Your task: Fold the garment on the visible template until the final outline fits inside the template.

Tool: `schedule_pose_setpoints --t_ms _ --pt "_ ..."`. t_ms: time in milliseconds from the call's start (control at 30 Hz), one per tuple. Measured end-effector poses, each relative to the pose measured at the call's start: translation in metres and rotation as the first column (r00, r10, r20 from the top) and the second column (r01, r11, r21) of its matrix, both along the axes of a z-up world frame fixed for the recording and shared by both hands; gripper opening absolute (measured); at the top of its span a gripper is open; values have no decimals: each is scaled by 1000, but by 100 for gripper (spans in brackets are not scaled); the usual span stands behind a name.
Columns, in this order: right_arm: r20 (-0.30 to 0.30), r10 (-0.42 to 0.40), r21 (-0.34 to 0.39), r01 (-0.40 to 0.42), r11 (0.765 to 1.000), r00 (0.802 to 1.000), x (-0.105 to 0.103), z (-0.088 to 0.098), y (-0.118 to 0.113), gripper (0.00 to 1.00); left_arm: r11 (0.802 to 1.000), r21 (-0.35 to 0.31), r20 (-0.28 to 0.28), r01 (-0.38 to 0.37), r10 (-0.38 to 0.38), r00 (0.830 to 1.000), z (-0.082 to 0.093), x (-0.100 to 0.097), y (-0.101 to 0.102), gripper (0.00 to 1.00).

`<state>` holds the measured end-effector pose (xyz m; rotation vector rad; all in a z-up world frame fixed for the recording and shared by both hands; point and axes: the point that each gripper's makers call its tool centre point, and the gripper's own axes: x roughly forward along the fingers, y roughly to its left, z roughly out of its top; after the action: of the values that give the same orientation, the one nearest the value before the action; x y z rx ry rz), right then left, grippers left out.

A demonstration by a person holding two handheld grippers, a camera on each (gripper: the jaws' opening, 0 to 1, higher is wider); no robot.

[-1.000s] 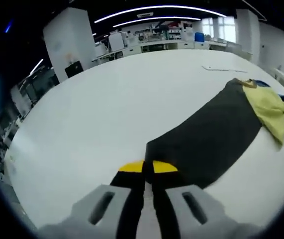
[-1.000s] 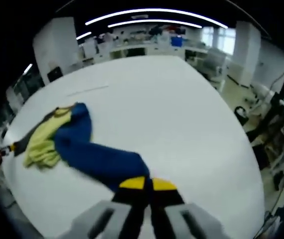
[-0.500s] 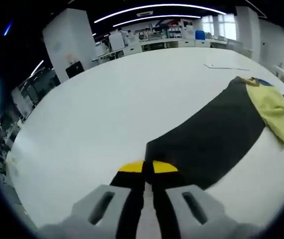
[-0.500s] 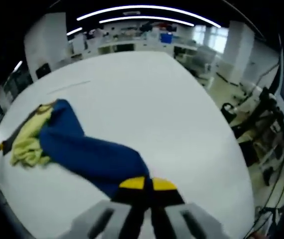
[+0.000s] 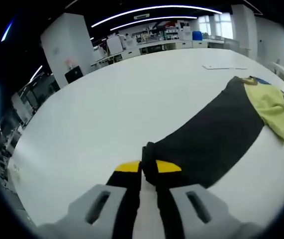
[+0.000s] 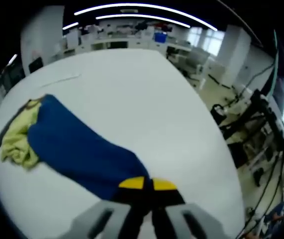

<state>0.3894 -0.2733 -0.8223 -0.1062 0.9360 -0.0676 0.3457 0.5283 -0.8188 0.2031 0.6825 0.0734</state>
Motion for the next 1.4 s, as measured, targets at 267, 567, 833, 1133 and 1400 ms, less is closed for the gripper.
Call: schedule_pose_setpoints --t_ms 267,567,833,1133,1400 --pt "19 78 39 -79 996 997 -6 -1 24 24 992 10 53 126 -126 991 14 3 -21 33" --pt "151 290 217 -318 923 945 3 16 93 69 968 -72 115 241 -232 966 30 -1 -66 66" --pt "169 488 247 -516 820 856 -10 22 154 88 931 -120 175 346 -323 930 41 -3 -107 82" --pt "192 588 233 -618 751 786 -19 26 205 88 886 -184 198 426 -391 899 40 -12 -159 90" --pt "249 627 205 -673 711 738 -21 34 244 79 854 -252 207 455 -412 887 30 -15 -194 87"
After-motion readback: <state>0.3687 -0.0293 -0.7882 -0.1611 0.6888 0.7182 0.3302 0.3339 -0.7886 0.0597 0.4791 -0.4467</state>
